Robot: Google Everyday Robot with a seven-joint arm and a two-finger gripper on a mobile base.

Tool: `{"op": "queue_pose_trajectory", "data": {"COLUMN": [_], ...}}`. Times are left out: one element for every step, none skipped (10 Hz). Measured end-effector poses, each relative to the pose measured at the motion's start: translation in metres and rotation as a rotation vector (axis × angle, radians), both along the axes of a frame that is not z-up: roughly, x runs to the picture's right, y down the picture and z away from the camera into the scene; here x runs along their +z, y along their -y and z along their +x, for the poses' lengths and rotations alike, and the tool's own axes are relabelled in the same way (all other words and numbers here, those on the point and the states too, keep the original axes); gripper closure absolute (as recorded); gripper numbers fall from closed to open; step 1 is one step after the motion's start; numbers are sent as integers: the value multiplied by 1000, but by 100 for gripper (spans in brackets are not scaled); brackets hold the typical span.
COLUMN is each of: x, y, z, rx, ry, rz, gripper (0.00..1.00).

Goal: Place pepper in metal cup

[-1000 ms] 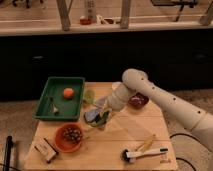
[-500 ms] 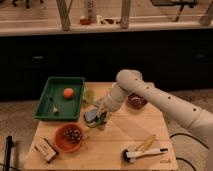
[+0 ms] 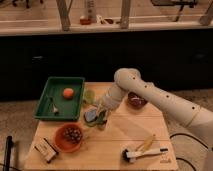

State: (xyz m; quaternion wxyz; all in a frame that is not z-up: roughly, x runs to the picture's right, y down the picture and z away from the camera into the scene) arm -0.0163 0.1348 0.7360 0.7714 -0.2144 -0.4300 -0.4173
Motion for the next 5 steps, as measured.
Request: {"op": "queue_pose_trajectory", "data": {"x": [1,1,2,2,3], "y": [0,1,0,0,0], "z": [-2,-5,-6,-7,-8], "rx": [-7,-13,-17,-19,-21], "ry": [-4,-3,-5,-7,-8], "rz": [-1,0,-1,-1,-1], "gripper": [82,72,62,53,42]}}
